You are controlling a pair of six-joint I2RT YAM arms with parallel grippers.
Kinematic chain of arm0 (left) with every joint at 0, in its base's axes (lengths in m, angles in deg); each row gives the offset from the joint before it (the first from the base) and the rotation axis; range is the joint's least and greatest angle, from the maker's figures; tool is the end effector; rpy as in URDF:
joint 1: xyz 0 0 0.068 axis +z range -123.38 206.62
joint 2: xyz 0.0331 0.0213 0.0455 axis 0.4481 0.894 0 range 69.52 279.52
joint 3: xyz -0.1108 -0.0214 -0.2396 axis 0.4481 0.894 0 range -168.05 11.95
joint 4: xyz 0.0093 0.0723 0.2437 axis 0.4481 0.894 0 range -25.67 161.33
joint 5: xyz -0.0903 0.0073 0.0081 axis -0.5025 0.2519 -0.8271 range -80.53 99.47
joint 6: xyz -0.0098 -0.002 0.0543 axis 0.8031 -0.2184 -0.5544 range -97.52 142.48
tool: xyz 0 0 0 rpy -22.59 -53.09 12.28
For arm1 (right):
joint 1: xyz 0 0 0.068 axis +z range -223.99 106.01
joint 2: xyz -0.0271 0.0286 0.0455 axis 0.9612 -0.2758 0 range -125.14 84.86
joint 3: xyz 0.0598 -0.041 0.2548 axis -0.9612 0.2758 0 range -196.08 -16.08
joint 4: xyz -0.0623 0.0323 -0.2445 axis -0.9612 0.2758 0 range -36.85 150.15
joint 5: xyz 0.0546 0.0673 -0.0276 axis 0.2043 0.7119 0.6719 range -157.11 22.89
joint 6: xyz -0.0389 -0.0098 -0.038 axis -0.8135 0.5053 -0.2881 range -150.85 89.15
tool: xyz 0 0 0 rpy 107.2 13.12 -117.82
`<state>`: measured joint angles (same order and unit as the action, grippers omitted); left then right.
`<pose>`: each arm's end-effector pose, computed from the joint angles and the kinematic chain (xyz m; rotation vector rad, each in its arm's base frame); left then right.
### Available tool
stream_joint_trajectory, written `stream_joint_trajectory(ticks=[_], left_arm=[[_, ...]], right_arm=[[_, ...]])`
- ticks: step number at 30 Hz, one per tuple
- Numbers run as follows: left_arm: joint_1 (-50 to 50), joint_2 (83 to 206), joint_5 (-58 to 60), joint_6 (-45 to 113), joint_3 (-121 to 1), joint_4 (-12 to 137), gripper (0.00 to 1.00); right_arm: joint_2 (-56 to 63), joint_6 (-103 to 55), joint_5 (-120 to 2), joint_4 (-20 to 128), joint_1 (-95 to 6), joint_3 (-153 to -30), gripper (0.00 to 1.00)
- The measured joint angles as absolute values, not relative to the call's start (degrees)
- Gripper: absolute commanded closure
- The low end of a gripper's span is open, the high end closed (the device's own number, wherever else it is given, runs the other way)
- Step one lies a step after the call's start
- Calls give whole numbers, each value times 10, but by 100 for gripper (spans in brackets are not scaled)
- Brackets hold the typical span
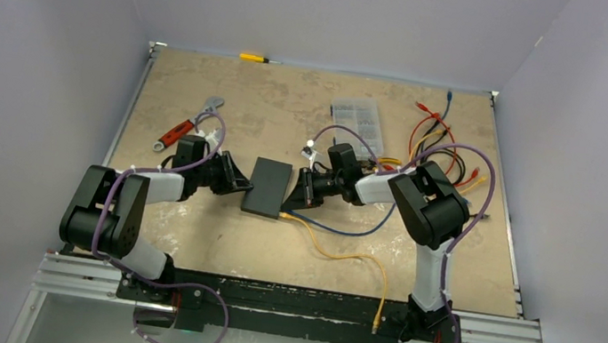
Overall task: Pull the plug from the switch port
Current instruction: Pull the connector from the switch port.
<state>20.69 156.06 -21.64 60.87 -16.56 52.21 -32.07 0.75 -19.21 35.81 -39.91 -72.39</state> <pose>0.2517 -0.0457 0.1229 -0.4182 2.4220 -1.0030 0.2965 0.2344 0.0962 -0.5289 2.4657 1.5046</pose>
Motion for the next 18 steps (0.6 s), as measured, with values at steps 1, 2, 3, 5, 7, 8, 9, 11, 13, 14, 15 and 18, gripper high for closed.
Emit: stream_joint_trajectory(ticks=[1,2,3,5,7,8,9,11,13,14,15,18], left_arm=[[207,1561,-216,609,-166,522,84],[207,1561,-216,608,-166,522,84],[207,1561,-216,608,-166,522,85],[207,1561,-216,608,-166,522,85],[207,1561,-216,608,-166,522,85],[207,1561,-216,608,-166,523,85],[207,1561,-216,608,-166,523,85],[207,1561,-216,608,-166,523,85],[207,1561,-216,608,-166,523,85],[207,1561,-216,608,-167,524,86],[207,1561,-217,608,-167,524,86],[207,1561,-217,608,-167,524,86]], right_arm=[[-320,6,-193,359,-399,-724,100],[-320,5,-194,361,-399,-725,100],[-320,4,-194,362,-399,-725,100],[-320,2,-194,364,-399,-725,100],[-319,0,-195,365,-399,-725,100],[-318,-1,-196,366,-399,-725,100],[-317,-3,-197,367,-398,-725,100],[-316,-5,-199,369,-398,-725,100],[-316,-7,-199,371,-398,-725,100],[-315,-8,-200,372,-398,-725,100],[-314,-10,-201,375,-398,-725,100],[-309,-14,-203,388,-400,-725,100]])
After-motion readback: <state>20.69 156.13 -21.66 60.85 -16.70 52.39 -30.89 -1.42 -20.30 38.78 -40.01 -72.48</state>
